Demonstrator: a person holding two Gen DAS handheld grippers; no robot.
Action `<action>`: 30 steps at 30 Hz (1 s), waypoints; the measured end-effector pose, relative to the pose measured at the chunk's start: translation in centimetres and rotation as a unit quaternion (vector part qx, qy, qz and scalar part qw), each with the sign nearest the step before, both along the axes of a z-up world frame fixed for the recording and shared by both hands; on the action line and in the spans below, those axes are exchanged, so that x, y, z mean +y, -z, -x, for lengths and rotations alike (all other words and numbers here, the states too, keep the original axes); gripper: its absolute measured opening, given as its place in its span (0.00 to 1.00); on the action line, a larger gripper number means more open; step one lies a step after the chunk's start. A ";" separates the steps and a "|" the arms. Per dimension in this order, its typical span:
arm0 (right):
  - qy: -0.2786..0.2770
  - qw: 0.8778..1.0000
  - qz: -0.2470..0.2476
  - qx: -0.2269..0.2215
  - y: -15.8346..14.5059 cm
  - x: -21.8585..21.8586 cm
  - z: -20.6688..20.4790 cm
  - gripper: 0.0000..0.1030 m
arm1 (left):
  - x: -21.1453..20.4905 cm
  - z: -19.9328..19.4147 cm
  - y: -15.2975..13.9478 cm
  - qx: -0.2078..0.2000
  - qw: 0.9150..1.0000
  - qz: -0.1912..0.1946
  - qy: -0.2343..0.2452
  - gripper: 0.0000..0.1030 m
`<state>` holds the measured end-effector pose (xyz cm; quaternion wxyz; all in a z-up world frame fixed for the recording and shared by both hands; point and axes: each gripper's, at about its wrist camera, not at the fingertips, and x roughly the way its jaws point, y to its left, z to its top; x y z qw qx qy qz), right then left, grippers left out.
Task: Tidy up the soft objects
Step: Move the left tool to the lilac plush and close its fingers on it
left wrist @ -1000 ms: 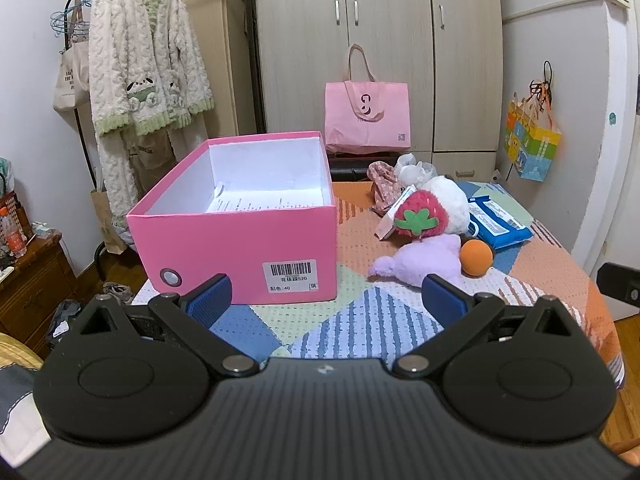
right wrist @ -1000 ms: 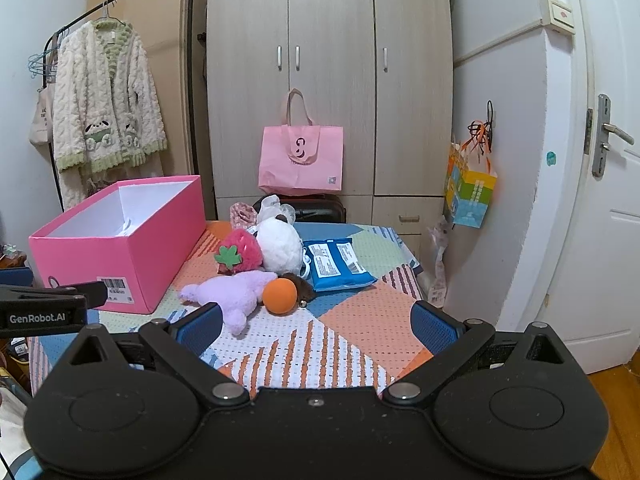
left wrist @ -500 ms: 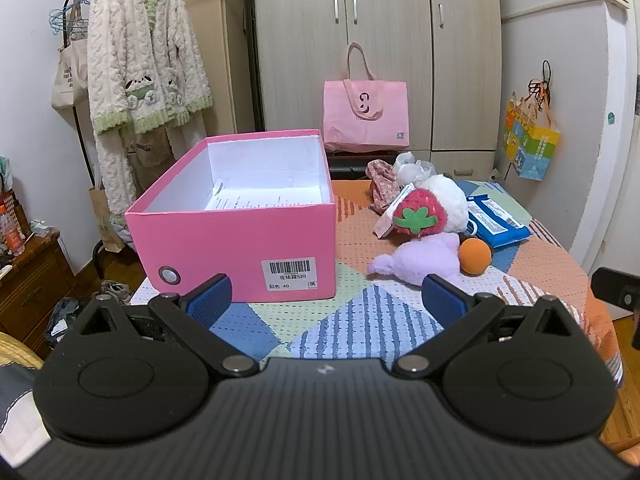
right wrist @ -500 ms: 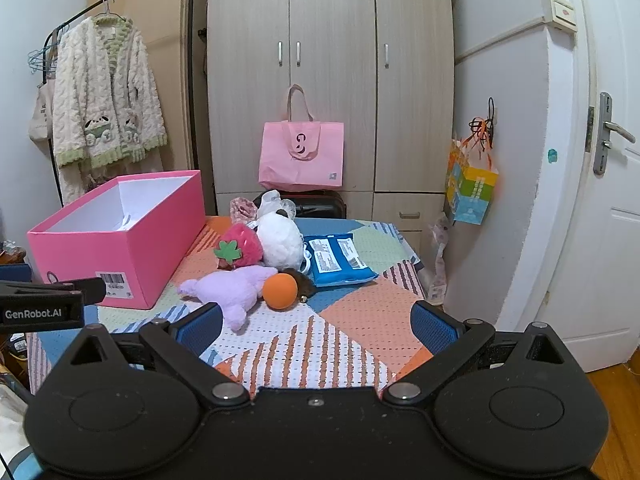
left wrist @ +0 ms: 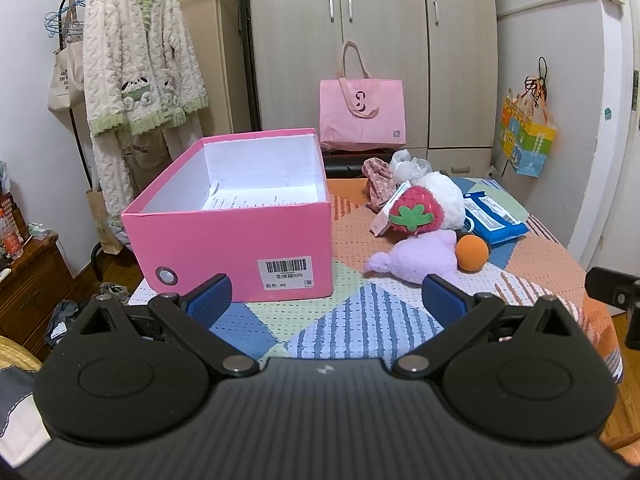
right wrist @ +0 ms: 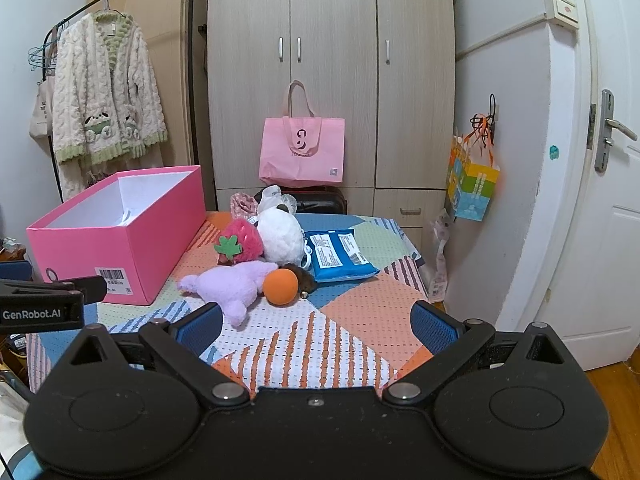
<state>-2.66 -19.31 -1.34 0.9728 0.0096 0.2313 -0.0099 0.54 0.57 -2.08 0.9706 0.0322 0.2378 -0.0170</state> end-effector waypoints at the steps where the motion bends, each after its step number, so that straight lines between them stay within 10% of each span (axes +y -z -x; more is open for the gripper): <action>1: 0.000 1.000 0.000 0.000 0.0 0.0 0.0 0.99 | 0.0 0.0 0.0 0.000 1.000 0.000 0.000 1.00; 19: -0.089 0.994 0.034 -0.060 -0.1 -0.6 -1.5 0.99 | -1.6 -1.8 -2.1 -0.016 0.991 -0.004 0.131 0.99; 30: -0.196 0.981 0.004 -0.003 5.2 0.2 -7.3 0.90 | -5.0 -6.6 -0.4 0.004 0.977 -0.029 0.210 0.89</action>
